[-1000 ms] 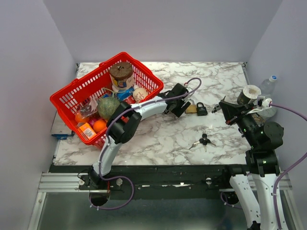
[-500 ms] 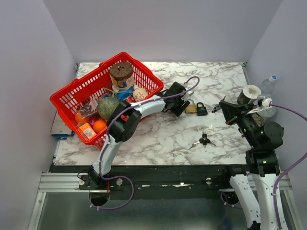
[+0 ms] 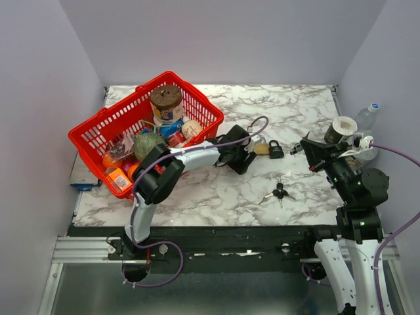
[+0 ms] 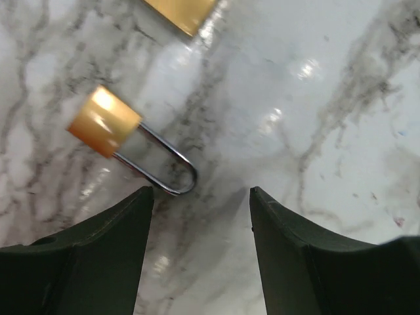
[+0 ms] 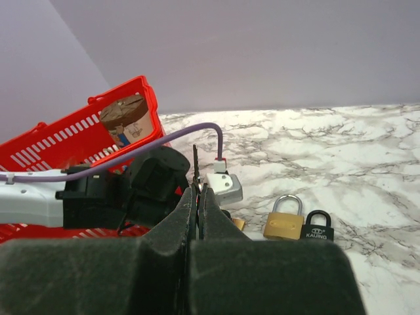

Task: Unlock with the key
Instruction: Move the key to the center of the board.

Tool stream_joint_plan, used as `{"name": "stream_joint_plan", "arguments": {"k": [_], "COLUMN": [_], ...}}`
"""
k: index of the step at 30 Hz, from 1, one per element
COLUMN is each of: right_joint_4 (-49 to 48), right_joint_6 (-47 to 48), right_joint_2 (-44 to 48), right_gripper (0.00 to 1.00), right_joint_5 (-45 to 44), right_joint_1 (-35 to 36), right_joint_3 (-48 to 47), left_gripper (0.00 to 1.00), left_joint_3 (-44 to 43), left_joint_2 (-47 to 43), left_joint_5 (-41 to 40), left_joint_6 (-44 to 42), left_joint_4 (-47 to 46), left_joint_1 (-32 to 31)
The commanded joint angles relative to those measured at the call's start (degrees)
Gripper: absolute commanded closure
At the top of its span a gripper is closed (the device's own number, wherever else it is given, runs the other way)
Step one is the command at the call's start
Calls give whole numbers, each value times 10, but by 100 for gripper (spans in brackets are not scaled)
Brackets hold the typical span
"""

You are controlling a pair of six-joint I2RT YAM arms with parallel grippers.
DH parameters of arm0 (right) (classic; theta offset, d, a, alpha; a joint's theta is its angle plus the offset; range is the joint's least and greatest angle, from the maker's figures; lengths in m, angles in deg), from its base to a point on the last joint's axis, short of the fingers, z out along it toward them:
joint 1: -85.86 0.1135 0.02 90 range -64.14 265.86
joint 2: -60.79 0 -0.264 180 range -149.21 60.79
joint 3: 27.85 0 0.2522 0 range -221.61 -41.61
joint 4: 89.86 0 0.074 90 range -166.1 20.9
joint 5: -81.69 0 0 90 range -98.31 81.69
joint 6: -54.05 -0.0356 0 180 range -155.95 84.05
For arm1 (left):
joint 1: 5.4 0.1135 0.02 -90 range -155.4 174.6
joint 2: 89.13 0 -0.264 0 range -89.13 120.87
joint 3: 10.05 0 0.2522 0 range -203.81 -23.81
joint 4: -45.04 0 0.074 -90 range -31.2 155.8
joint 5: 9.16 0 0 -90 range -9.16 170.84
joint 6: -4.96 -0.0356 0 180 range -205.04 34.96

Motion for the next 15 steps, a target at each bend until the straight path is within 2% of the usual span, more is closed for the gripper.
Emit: {"name": "stream_joint_plan", "arguments": {"k": [1,7,12,15], "right_joint_4": [11,12,12,11], "right_joint_6": [8,5,3,3], "right_joint_2": [9,6,5,4], "right_gripper": [99,99,99,99], "right_joint_5": [8,10,9,9], "right_joint_1": [-2,-2,-2,-3], "right_joint_3": [-7,-10,-10,-10], "left_gripper": [30,25,25,25], "left_joint_3": [53,71,44,20], "left_joint_2": [-39,-70,-46,-26], "left_joint_5": [57,-7,-76,-78], "left_joint_6": [28,62,70,70], "left_joint_4": [16,31,45,46], "left_joint_1": [-29,-31,-32,-32]}}
